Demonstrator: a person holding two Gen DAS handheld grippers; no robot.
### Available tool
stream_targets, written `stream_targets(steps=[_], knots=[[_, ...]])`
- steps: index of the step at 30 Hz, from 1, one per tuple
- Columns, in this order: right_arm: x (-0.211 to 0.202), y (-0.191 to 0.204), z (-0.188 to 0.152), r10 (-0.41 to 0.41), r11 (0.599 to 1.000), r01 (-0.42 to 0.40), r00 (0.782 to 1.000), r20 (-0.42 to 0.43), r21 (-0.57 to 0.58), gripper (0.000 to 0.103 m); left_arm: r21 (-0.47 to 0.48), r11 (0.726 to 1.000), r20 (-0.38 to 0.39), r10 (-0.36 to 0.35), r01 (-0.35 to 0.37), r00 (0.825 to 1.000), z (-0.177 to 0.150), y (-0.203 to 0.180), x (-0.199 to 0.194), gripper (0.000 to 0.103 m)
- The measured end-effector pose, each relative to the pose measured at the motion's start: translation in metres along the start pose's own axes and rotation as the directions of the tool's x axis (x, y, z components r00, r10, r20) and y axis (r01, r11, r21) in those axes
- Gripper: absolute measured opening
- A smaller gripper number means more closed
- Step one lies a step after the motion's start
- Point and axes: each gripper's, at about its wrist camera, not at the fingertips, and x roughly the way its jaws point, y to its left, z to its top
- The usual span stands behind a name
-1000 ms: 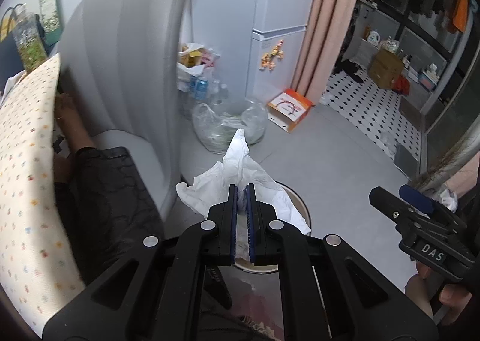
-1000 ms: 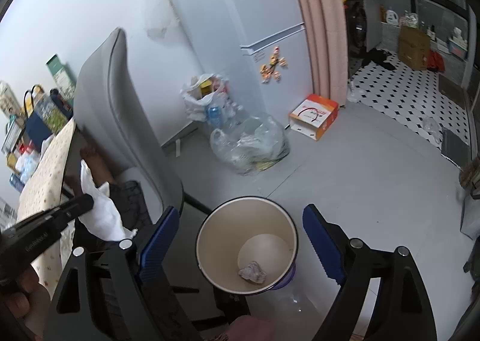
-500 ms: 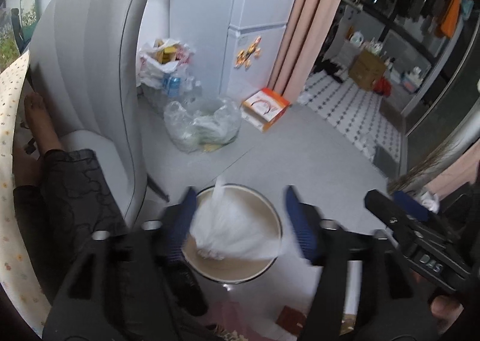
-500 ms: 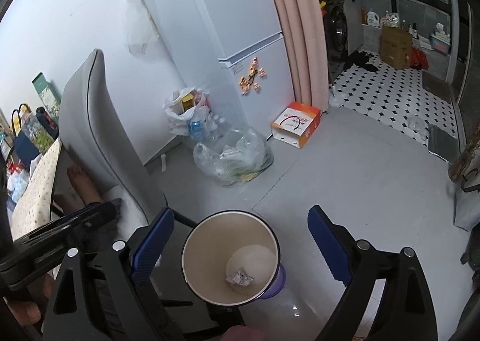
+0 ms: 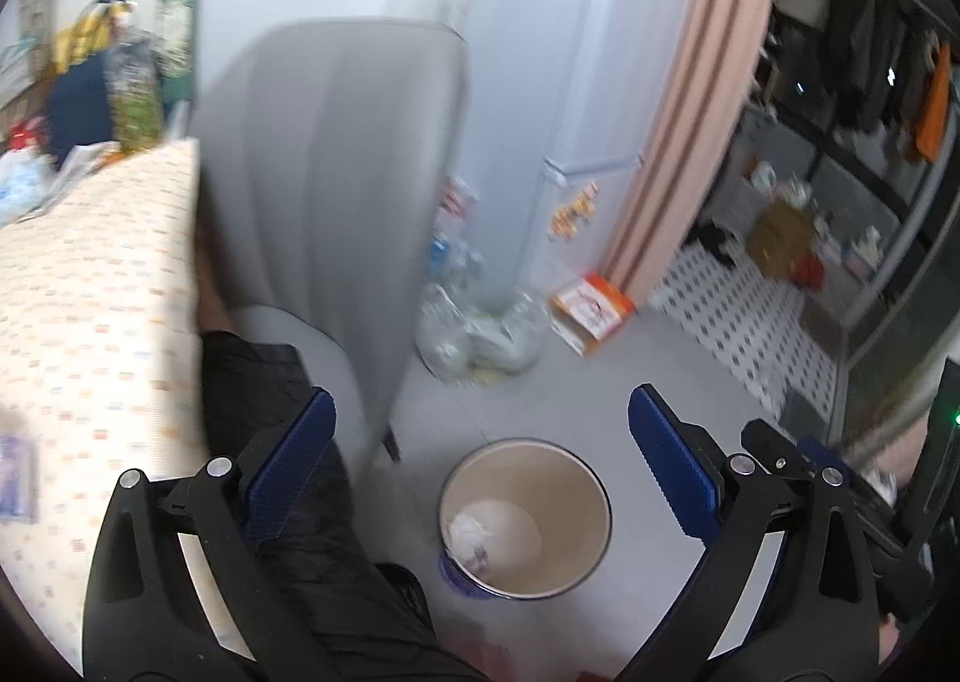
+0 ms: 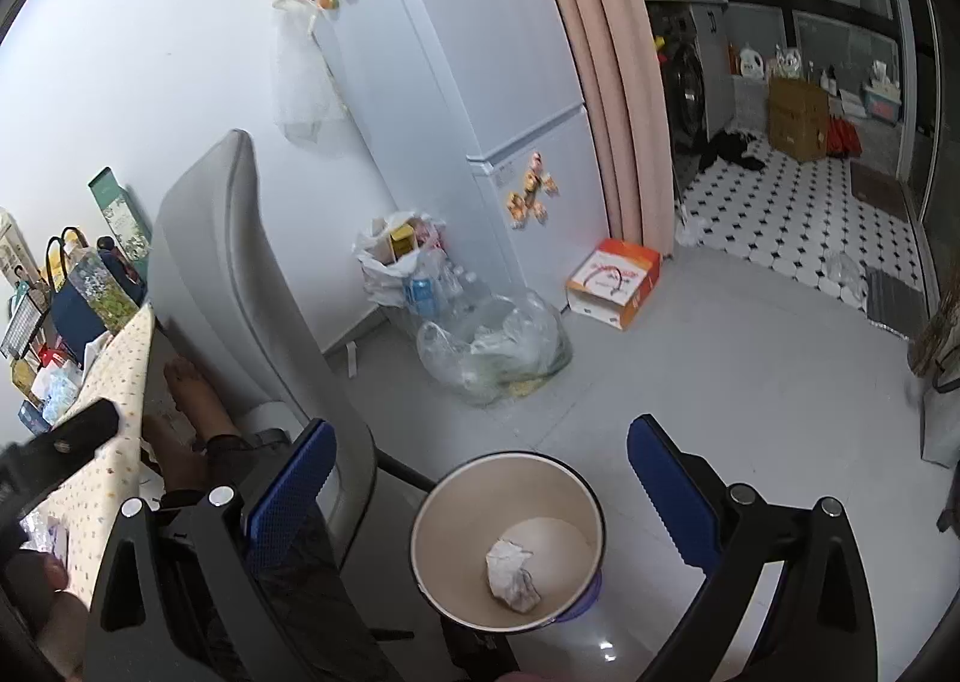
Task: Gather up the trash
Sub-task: 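Open the left tool to drop the tissue, return to the table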
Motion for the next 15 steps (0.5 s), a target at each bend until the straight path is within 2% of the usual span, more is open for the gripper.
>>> stream_targets(steps=[3,7,9,15], knots=[[-0.008,0.022,0.003,-0.011,1.000,0.012,0.999,0.041,-0.022,0.095,-0.042,0.999,0.052,0.019,-0.016,0.998,0.003,0.020,-0.025,0.097],[-0.023,0.054,-0.001,0.060,0.995,-0.053,0.996,0.072,-0.087,0.096,-0.117,0.992,0.136,0.070,-0.054,0.988,0.000,0.048,-0.056,0.097],[-0.029,0.071,-0.004,0.072,0.990,-0.061,0.993,0.091,-0.125,0.096,-0.149,0.987,0.172,0.091,-0.066,0.981,-0.003,0.061,-0.072,0.097],[-0.053,0.123,-0.013,0.198,0.955,-0.169,0.975,0.100,-0.244,0.096,-0.196,0.977,0.232,0.130,-0.084,0.964,-0.009,0.095,-0.107,0.097]])
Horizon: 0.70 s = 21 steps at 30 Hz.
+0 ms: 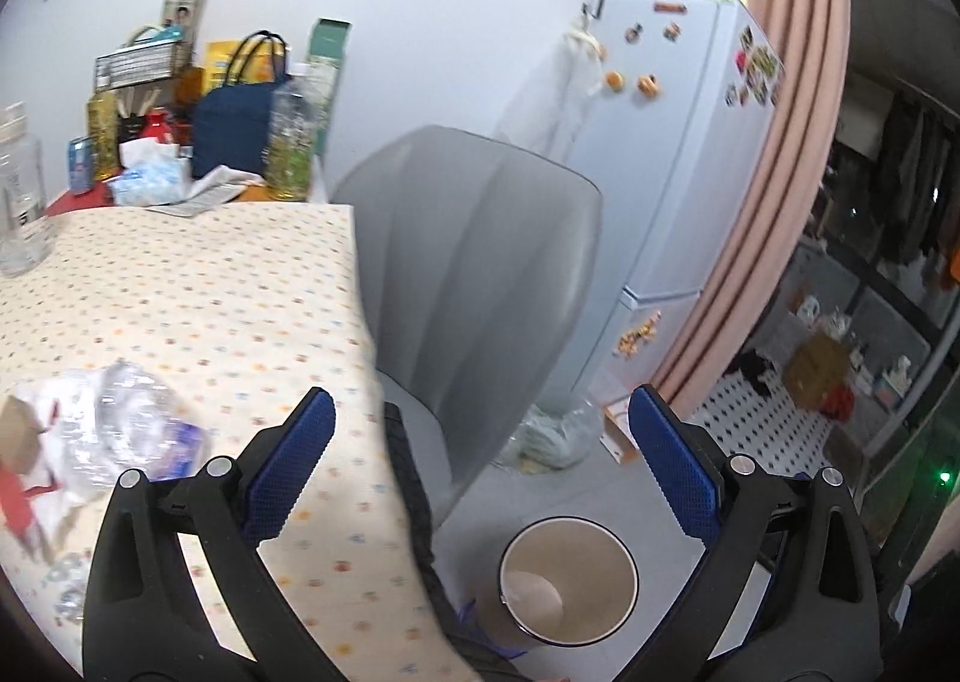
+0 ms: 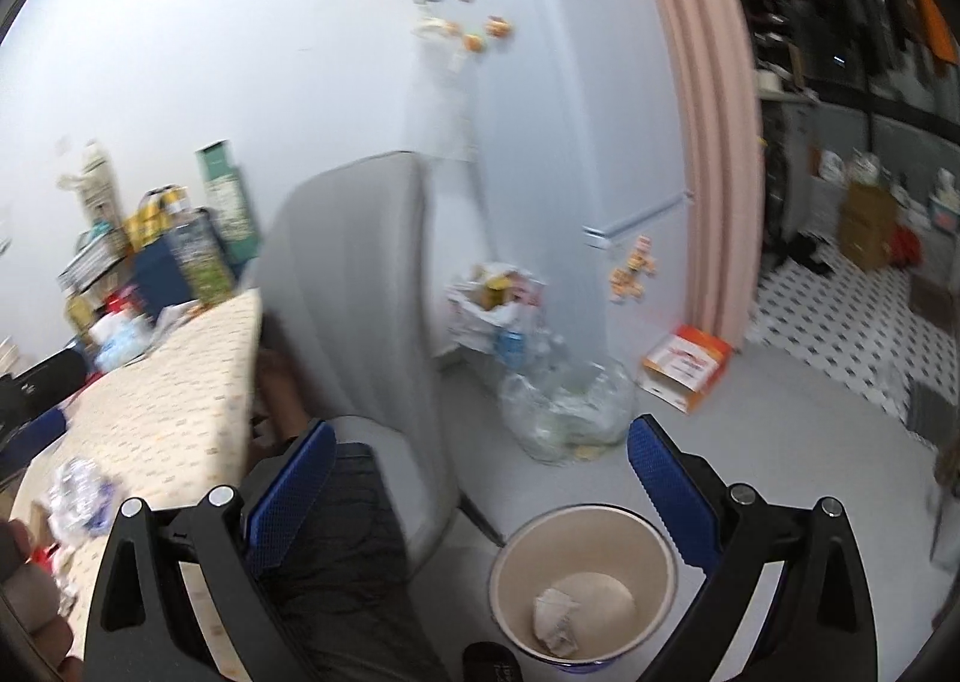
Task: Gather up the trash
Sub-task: 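Open the left tool to drop the tissue, return to the table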
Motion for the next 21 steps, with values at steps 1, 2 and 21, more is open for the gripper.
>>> stream_targets(steps=[1,2,21], knots=[[-0.002,0.010,0.001,0.026,0.999,-0.027,1.000,-0.004,-0.019,0.096,-0.019,1.000,0.005,-0.004,0.005,1.000,0.001,0.009,-0.007,0.097],[-0.005,0.018,0.001,0.049,0.998,-0.049,0.999,-0.008,-0.032,0.096,-0.036,0.999,0.011,-0.009,0.009,1.000,0.003,0.016,-0.013,0.097],[-0.031,0.179,-0.029,0.411,0.844,-0.452,0.891,-0.193,-0.289,0.095,-0.110,0.988,0.117,0.125,-0.112,0.985,-0.013,0.137,-0.105,0.097]])
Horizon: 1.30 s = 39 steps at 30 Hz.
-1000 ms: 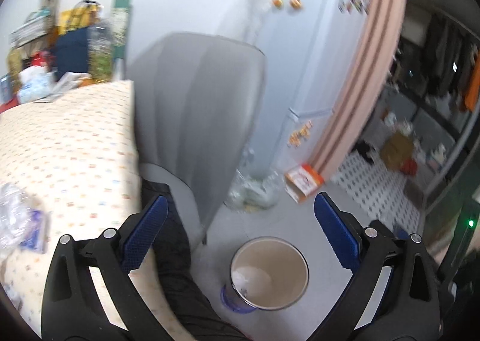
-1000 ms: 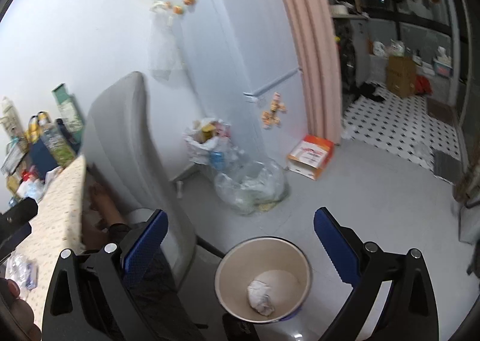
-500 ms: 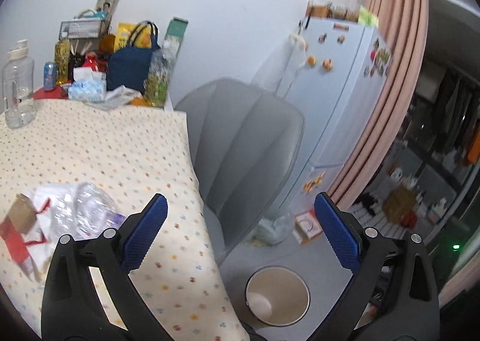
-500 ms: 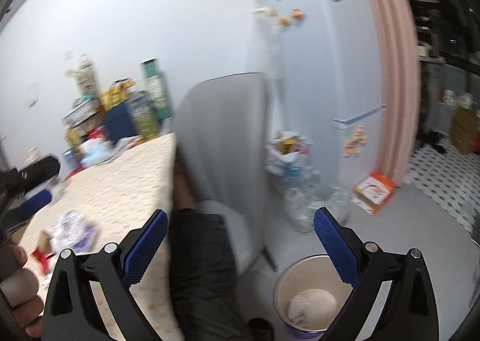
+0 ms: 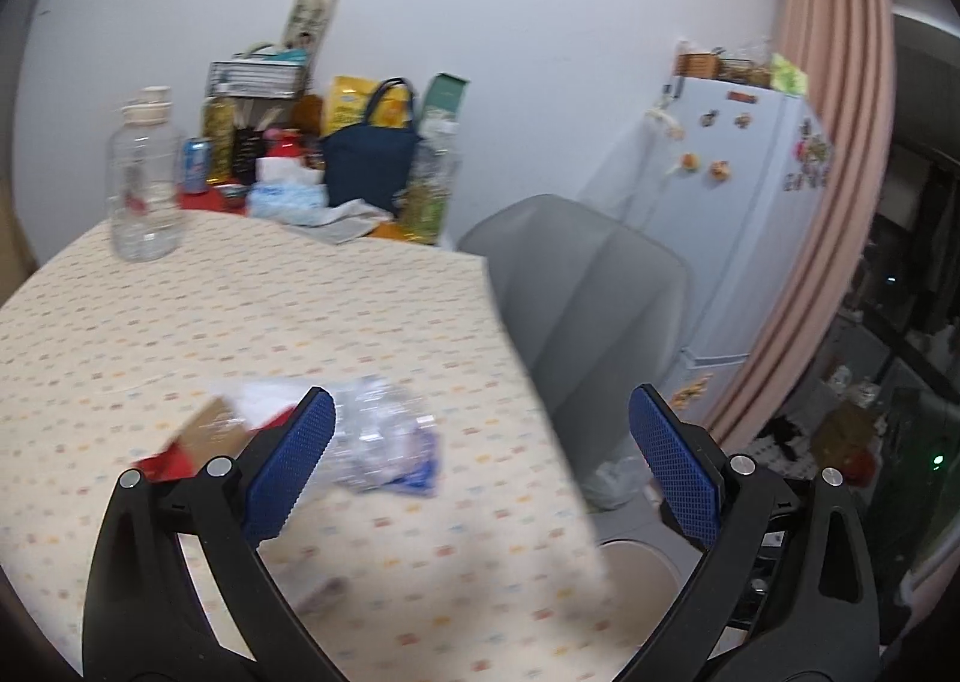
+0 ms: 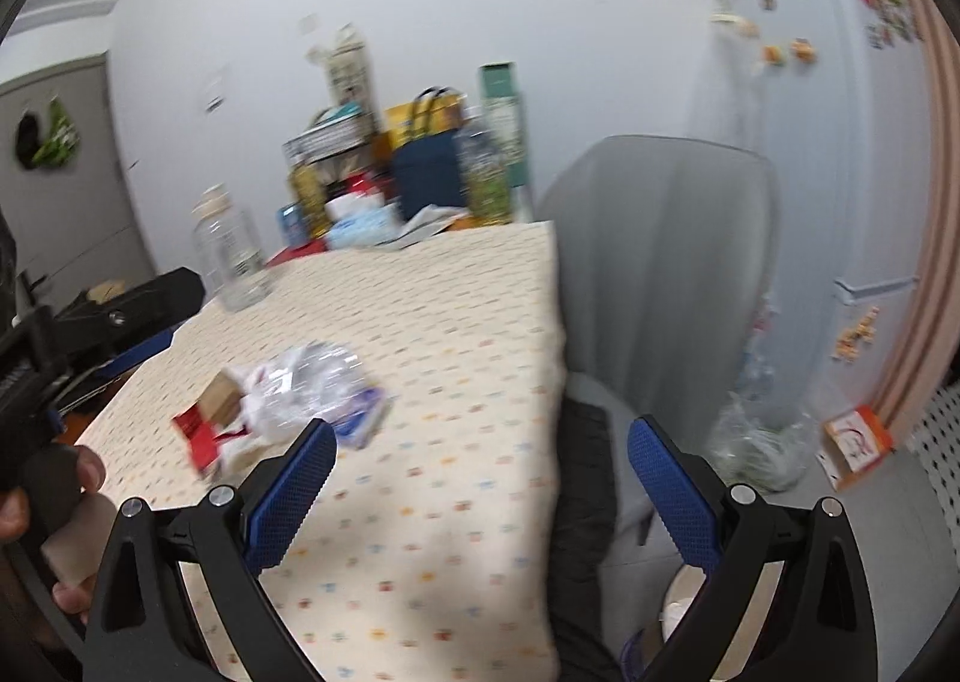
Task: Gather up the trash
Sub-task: 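Open the left tool to drop the tissue, return to the table, then grasp the foil blister pack with the right tool while the left tool grasps the red paper packet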
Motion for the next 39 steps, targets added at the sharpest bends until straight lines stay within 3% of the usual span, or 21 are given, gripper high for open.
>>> stream_targets(steps=[8,13,16,26,29,30,32,33,39], knots=[[0.028,0.051,-0.007,0.121,0.991,-0.125,0.990,-0.069,-0.057,0.095,-0.058,0.993,-0.027,0.100,-0.101,0.995,-0.010,0.065,-0.022,0.097],[0.037,0.088,-0.016,0.183,0.972,-0.201,0.973,-0.141,-0.125,0.095,-0.064,0.987,-0.045,0.142,-0.145,0.989,-0.019,0.097,-0.037,0.097],[0.044,0.106,-0.021,0.209,0.960,-0.236,0.962,-0.175,-0.152,0.090,-0.071,0.983,-0.059,0.163,-0.167,0.985,-0.025,0.112,-0.042,0.097],[0.084,0.158,-0.046,0.247,0.920,-0.325,0.914,-0.321,-0.219,0.079,-0.136,0.955,-0.128,0.248,-0.265,0.960,-0.046,0.166,-0.047,0.097],[0.094,0.164,-0.054,0.232,0.921,-0.316,0.914,-0.332,-0.228,0.078,-0.139,0.951,-0.146,0.256,-0.276,0.956,-0.049,0.171,-0.045,0.097],[0.099,0.165,-0.057,0.230,0.920,-0.319,0.909,-0.347,-0.227,0.075,-0.138,0.950,-0.149,0.259,-0.280,0.954,-0.050,0.172,-0.045,0.097],[0.108,0.166,-0.061,0.226,0.919,-0.327,0.895,-0.384,-0.221,0.049,-0.138,0.948,-0.156,0.264,-0.286,0.952,-0.051,0.173,-0.043,0.097],[0.111,0.166,-0.063,0.216,0.919,-0.325,0.889,-0.403,-0.223,0.042,-0.140,0.948,-0.164,0.263,-0.287,0.951,-0.053,0.174,-0.041,0.097],[0.102,0.152,-0.056,0.206,0.933,-0.296,0.906,-0.370,-0.206,0.041,-0.123,0.956,-0.194,0.238,-0.265,0.952,-0.056,0.166,-0.029,0.096]])
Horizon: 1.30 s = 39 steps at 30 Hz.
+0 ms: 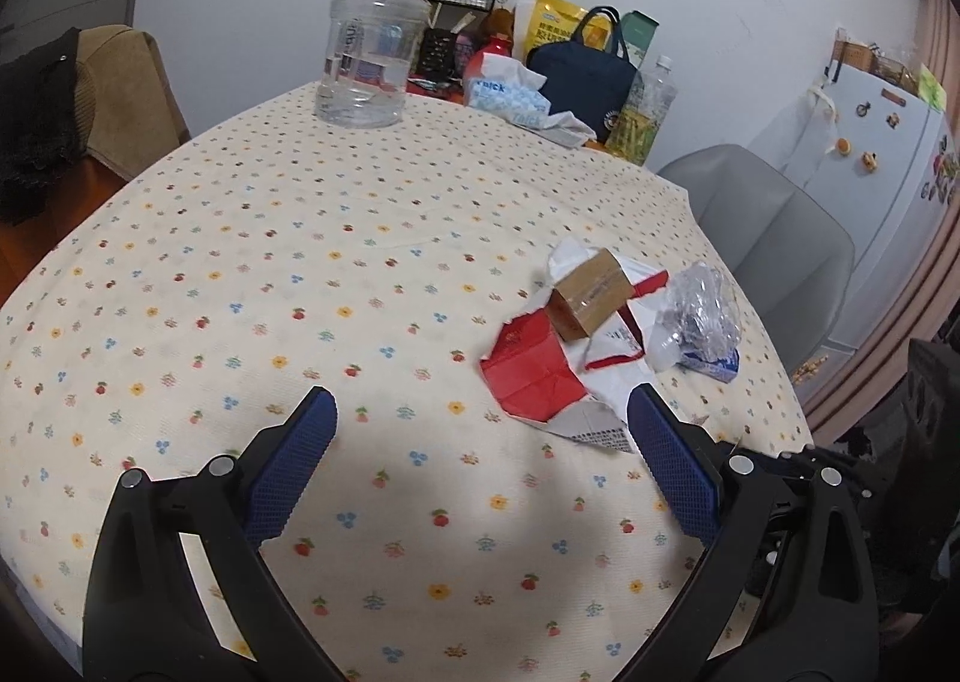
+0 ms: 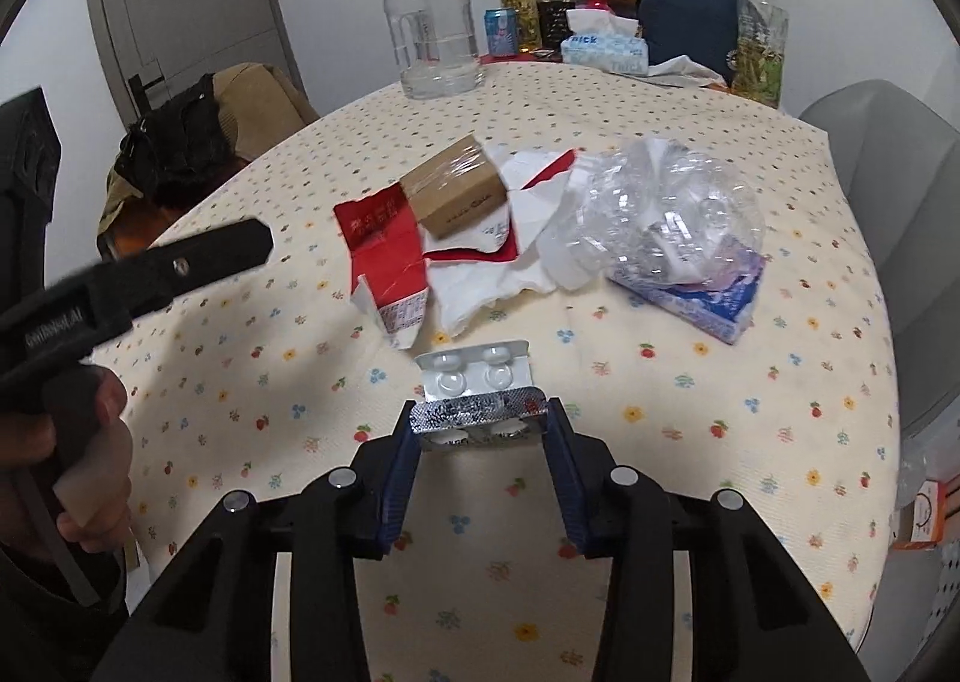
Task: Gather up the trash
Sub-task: 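Grasp the foil blister pack with the right tool while the left tool grasps the red paper packet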
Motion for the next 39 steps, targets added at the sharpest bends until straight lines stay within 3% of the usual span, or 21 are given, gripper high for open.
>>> stream_targets(steps=[9,14,21,24,30,35,39], knots=[[-0.028,-0.027,-0.005,-0.034,0.998,0.031,0.998,0.048,0.059,0.041,0.064,0.997,-0.077,-0.029,0.034,0.997,-0.008,-0.031,0.020,0.086],[-0.035,-0.041,-0.010,-0.051,0.995,0.046,0.997,0.058,0.090,0.041,0.074,0.997,-0.107,0.024,-0.016,0.994,-0.010,-0.044,0.034,0.085],[-0.041,-0.057,-0.014,-0.059,0.991,0.050,0.996,0.069,0.124,0.041,0.135,0.982,-0.154,0.151,-0.131,0.976,-0.013,-0.062,0.056,0.085],[-0.039,-0.061,-0.015,-0.061,0.990,0.052,0.996,0.065,0.133,0.041,0.144,0.974,-0.175,0.196,-0.172,0.965,-0.011,-0.061,0.061,0.085],[-0.041,-0.059,-0.015,-0.062,0.990,0.052,0.996,0.071,0.129,0.041,0.133,0.972,-0.170,0.217,-0.196,0.961,-0.009,-0.044,0.056,0.083],[-0.040,-0.054,-0.013,-0.062,0.991,0.053,0.996,0.071,0.122,0.041,0.111,0.973,-0.155,0.217,-0.201,0.964,-0.008,-0.027,0.048,0.067],[-0.041,-0.053,-0.014,-0.065,0.991,0.056,0.995,0.077,0.118,0.041,0.119,0.969,-0.151,0.235,-0.218,0.960,-0.008,-0.027,0.049,0.065]])
